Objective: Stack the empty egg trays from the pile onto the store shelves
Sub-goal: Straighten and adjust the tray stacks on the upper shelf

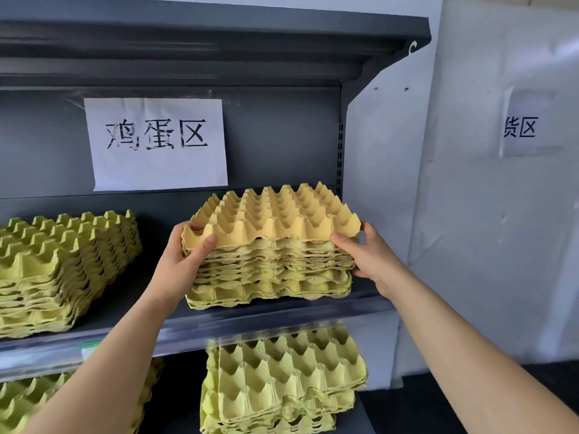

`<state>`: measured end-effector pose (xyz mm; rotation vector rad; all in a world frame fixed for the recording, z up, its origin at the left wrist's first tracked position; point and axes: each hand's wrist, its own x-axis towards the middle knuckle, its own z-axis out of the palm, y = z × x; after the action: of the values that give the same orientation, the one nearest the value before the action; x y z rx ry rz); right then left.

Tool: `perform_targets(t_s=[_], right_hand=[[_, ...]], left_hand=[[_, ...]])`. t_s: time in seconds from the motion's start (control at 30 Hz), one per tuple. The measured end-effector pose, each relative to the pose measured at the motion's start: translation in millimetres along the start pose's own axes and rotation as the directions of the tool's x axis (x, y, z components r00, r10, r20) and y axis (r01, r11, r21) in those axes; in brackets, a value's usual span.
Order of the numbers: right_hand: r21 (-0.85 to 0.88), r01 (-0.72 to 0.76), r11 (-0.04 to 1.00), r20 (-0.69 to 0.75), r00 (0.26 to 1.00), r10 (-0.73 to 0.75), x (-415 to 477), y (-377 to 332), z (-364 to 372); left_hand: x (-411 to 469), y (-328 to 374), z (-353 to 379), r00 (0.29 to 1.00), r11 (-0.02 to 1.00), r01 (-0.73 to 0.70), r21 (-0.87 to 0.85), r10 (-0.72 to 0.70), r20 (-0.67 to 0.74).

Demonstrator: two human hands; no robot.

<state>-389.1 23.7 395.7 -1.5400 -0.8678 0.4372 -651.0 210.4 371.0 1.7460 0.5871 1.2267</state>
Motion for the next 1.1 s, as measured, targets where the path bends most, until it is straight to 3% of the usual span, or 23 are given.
perform_targets(t_s=[0.17, 0.33, 0.7, 1.1], right_hand=[[-0.135, 0.080, 0.988, 0.003, 0.997, -0.080, -6, 9, 1], [-0.246, 0.074, 0.966, 0.145, 0.989, -0.039, -10, 12, -10], [-0.398, 0.161, 0.903, -0.019, 0.983, -0.184, 2, 12, -1], [-0.548, 0.084, 0.832, -0.064, 0.988, -0.141, 11, 5, -8]], left_hand=[[-9, -3, 0, 1.000, 0.999, -0.001, 0.032, 0.001, -0.009], [-6, 10, -4, 1.000, 0.994, 0.026, 0.106, -0.028, 0.010], [16, 32, 5, 0.999, 0.986, -0.008, 0.169, 0.014, -0.035], [18, 33, 8, 0.998, 0.977, -0.001, 0.215, 0.014, -0.060]])
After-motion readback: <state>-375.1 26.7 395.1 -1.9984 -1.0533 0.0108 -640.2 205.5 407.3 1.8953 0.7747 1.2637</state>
